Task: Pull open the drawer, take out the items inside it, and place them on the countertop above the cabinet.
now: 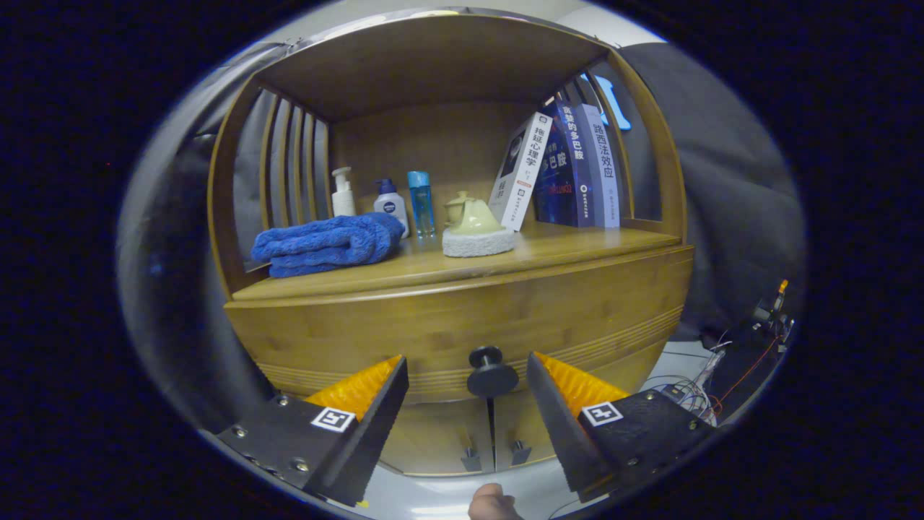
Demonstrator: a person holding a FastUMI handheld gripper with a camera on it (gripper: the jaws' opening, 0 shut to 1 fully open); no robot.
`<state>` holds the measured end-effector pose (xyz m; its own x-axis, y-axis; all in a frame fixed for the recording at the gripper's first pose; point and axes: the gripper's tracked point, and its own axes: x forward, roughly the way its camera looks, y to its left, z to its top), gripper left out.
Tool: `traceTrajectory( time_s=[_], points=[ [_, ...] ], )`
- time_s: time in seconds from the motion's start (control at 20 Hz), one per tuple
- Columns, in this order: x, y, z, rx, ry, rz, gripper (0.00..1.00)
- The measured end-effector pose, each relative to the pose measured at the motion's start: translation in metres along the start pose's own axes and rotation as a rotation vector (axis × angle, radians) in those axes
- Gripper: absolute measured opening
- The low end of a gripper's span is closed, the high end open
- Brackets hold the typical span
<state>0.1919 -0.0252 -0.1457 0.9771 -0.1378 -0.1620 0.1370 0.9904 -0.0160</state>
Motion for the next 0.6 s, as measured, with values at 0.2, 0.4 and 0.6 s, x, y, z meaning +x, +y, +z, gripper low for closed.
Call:
traceTrajectory(
  time_s=[0.2, 0.4, 0.6],
  points=[
    [-0.04, -0.002, -0.003, -0.031, -0.011, 0.018, 0.98],
    [-0.085, -0.008, 0.004, 0.001, -0.039, 0.046, 0.98],
    [-0.125, -0.013, 0.003, -0.012, -0.043, 0.04, 0.98]
  ],
)
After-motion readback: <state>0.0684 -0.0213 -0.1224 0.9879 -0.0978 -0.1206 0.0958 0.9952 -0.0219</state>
